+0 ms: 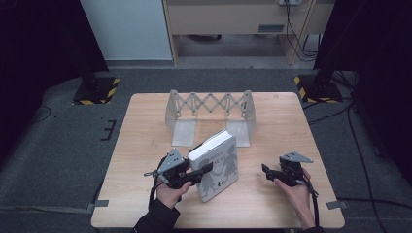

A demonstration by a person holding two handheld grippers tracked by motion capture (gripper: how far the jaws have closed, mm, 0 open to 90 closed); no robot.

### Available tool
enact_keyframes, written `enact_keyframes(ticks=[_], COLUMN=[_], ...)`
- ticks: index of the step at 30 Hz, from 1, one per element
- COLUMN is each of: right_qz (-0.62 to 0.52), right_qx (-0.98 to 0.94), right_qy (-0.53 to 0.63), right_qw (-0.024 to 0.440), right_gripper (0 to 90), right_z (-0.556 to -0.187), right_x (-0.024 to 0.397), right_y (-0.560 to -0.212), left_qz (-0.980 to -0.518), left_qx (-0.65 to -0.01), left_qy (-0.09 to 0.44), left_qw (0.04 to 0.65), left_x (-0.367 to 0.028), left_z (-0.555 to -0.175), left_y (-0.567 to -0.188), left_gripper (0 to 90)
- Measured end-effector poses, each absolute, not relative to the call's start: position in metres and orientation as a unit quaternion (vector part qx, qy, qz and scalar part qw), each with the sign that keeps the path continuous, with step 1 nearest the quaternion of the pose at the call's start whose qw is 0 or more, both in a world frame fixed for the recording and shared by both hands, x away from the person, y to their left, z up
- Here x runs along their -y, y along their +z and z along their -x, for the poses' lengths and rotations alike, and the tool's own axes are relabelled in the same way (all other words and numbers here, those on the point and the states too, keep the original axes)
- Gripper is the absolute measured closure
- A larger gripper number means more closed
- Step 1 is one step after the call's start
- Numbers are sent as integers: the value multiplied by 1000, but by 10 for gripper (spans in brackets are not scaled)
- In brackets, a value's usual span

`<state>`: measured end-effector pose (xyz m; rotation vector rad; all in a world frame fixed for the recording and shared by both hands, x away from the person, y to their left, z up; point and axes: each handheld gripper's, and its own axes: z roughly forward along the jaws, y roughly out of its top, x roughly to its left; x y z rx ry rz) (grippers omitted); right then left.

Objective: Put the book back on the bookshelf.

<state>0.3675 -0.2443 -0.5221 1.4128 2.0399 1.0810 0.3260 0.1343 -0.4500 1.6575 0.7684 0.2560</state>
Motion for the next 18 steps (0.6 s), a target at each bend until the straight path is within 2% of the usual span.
enact_keyframes(ticks=[6,18], right_qz=[-518,-518], right_qx=[-733,-745], right_qy=[376,352], right_qw=[229,230], right_gripper=[161,157], right_z=[-370,-372], right_x=[251,249], right_y=[-526,-532], left_qz=[-700,-704], left_qx=[-343,-328], left_qy=[98,108], left_qw=[618,621], left_x=[-133,-126], left_z=[-323,-316], left_y=[-452,-452], left_gripper=[476,444])
